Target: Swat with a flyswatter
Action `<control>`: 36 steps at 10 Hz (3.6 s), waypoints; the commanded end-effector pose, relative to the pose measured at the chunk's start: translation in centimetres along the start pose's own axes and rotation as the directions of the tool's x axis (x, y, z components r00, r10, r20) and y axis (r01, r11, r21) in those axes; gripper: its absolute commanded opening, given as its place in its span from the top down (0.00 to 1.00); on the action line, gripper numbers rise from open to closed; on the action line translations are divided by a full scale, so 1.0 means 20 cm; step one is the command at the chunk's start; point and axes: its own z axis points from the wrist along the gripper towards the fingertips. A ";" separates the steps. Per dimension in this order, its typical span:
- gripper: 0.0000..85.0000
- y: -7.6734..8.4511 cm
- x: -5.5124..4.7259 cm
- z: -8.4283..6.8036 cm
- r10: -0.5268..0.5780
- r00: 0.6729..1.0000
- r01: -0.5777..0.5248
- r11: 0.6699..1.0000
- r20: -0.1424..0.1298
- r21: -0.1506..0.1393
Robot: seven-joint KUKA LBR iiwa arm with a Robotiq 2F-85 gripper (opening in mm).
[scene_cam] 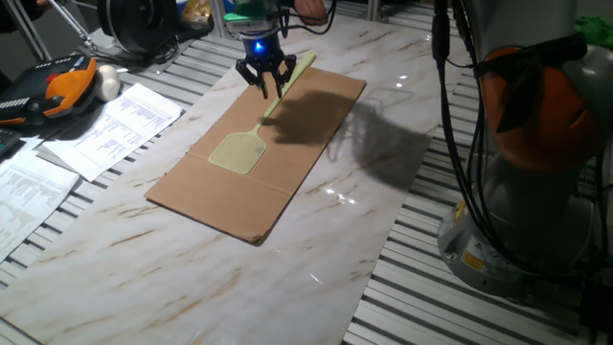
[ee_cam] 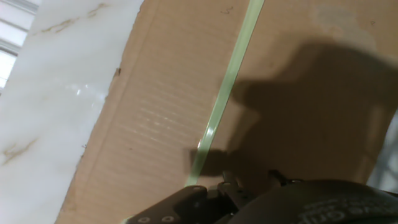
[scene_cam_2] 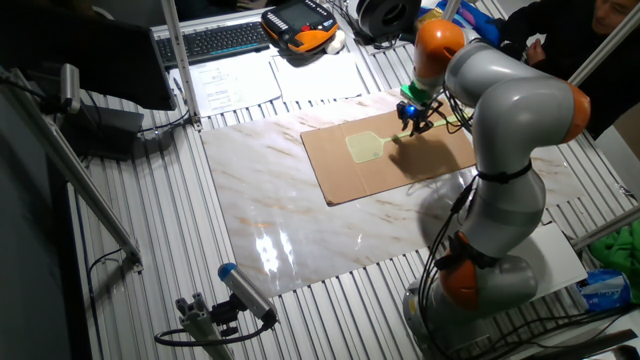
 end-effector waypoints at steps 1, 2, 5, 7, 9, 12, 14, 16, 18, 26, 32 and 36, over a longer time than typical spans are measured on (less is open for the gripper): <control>0.60 0.00 -0.03 0.00 0.000 1.000 0.000 1.000 -0.001 0.002; 0.60 0.00 -0.10 -0.01 -0.009 1.000 0.009 1.000 0.000 0.004; 0.40 0.00 -0.37 -0.01 0.016 1.000 -0.016 1.000 -0.027 -0.010; 0.40 -0.03 -0.47 0.03 0.025 1.000 -0.025 0.999 -0.003 -0.029; 0.40 -0.06 -0.53 0.07 0.062 0.998 -0.061 0.997 0.031 -0.043; 0.40 -0.12 -0.61 0.12 0.088 0.995 -0.085 0.995 0.056 -0.055; 0.40 -0.15 -0.65 0.16 0.098 0.992 -0.093 0.993 0.074 -0.068; 0.40 -0.15 -0.66 0.17 0.117 0.990 -0.112 0.992 0.081 -0.065; 0.40 -0.15 -0.67 0.19 0.120 0.990 -0.115 0.991 0.076 -0.069; 0.40 -0.08 -0.74 0.33 0.130 0.990 -0.125 0.989 0.061 -0.082; 0.60 -0.08 -0.76 0.39 0.126 0.990 -0.122 0.989 0.055 -0.083; 0.80 -0.09 -0.77 0.41 0.116 0.992 -0.109 0.988 0.057 -0.110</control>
